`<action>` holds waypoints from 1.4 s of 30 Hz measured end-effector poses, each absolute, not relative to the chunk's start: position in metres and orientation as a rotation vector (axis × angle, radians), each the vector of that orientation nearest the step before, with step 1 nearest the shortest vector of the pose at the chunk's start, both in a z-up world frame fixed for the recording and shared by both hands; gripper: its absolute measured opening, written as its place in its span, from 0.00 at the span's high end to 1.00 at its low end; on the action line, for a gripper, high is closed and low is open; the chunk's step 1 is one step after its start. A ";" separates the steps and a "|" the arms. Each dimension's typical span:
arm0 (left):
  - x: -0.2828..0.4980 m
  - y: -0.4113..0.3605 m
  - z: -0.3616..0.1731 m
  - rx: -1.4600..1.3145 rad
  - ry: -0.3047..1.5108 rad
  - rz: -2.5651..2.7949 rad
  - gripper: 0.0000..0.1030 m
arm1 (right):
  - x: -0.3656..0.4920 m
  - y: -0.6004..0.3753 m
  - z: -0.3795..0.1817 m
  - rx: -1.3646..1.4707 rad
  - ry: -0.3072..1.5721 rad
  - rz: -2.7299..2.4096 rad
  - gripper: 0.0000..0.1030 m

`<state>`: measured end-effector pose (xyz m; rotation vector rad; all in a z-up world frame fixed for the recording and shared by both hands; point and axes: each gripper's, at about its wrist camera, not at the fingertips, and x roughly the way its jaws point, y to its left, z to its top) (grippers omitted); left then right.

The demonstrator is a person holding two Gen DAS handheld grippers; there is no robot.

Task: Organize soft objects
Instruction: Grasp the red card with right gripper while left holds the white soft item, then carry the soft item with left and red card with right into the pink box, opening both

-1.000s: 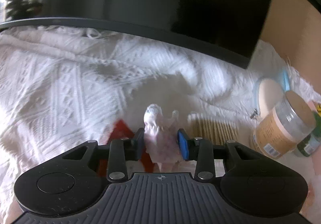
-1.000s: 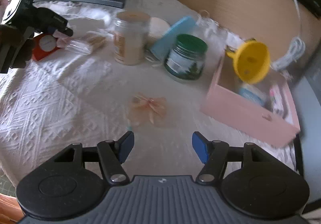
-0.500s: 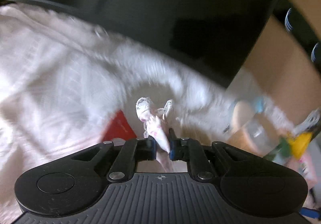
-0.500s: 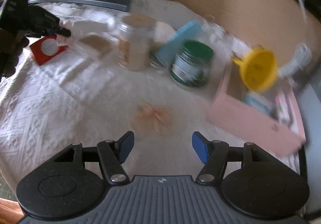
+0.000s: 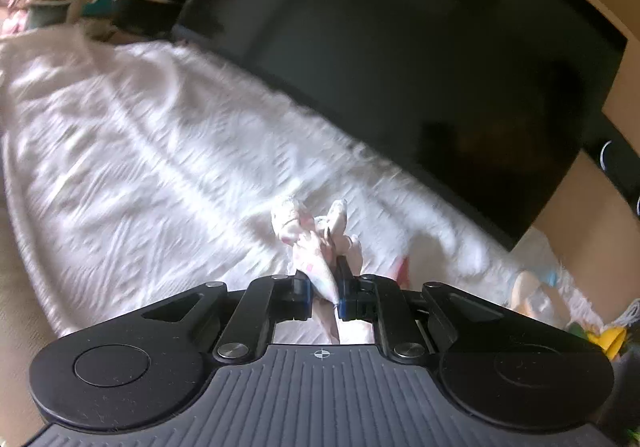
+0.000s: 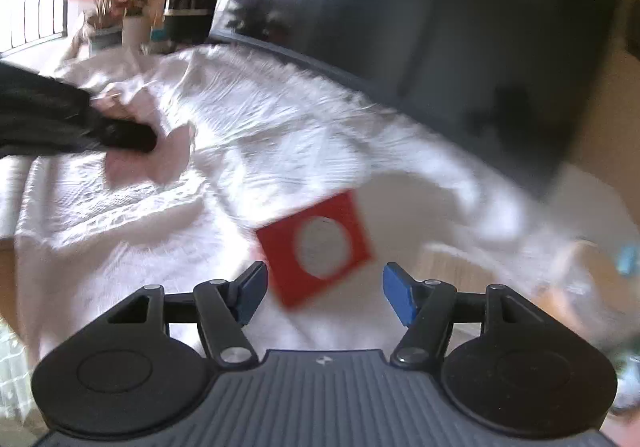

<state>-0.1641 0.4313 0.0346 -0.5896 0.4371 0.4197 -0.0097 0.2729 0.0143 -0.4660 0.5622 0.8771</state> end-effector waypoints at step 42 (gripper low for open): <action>-0.068 0.256 0.045 -0.460 0.729 -0.199 0.87 | 0.016 0.039 0.074 -0.423 0.508 0.650 0.95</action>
